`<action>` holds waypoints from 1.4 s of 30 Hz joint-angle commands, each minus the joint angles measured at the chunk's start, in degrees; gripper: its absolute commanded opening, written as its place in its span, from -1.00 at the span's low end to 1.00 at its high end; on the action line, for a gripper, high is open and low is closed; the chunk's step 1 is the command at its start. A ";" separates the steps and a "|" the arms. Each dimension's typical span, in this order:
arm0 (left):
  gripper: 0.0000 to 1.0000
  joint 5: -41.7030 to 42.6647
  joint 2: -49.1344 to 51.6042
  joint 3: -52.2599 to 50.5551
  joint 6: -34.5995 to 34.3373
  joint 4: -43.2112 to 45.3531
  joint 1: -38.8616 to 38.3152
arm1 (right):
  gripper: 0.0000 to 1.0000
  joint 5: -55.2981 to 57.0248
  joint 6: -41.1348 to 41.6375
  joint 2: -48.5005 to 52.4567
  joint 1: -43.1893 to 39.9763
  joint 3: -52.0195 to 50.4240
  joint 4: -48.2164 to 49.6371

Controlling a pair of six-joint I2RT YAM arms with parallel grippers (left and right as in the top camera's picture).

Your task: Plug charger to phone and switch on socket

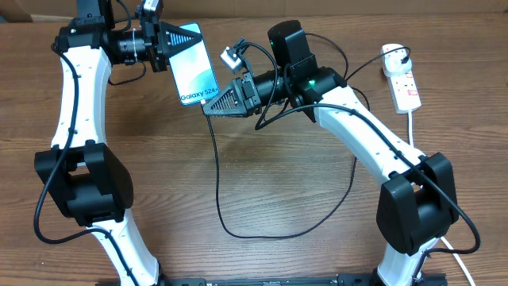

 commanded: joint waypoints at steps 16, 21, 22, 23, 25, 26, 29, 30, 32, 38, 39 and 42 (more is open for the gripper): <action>-0.92 2.64 -1.09 1.27 0.22 -0.04 -0.70 | -0.93 -2.10 -0.44 0.24 0.07 -0.92 -1.25; -0.91 2.69 -1.09 1.27 0.22 -0.09 -0.72 | -0.93 -1.84 -0.46 0.24 0.07 -0.92 -1.16; -0.92 2.69 -1.09 1.27 0.22 -0.11 -0.72 | -0.93 -1.84 -0.46 0.24 0.07 -0.92 -1.09; -0.91 2.69 -1.09 1.27 0.22 -0.11 -0.72 | -0.93 -1.60 -0.44 0.24 0.07 -0.92 -1.11; -0.91 2.69 -1.09 1.27 0.22 -0.13 -0.72 | -0.93 -1.11 -0.46 0.24 0.15 -0.92 -1.18; -0.91 2.67 -1.09 1.27 0.22 -0.13 -0.72 | -0.93 -0.79 -0.44 0.24 0.35 -0.92 -1.29; -0.91 2.69 -1.09 1.27 0.22 -0.13 -0.72 | -0.93 0.11 -0.44 0.24 1.01 -0.92 -1.27; -0.91 2.69 -1.09 1.27 0.22 -0.13 -0.72 | -0.93 0.57 -0.44 0.24 1.11 -0.92 -1.27; -0.92 2.69 -1.09 1.27 0.22 -0.15 -0.72 | -0.93 1.16 -0.44 0.24 1.14 -0.92 -1.27; -0.92 2.69 -1.09 1.27 0.24 -0.15 -0.72 | -0.93 1.18 -0.44 0.24 1.14 -0.92 -1.20; -0.92 2.69 -1.09 1.27 0.24 -0.15 -0.72 | -0.93 1.18 -0.44 0.24 1.14 -0.92 -1.07; -0.92 2.69 -1.09 1.27 0.26 -0.15 -0.72 | -0.93 1.14 -0.42 0.24 1.01 -0.92 -1.03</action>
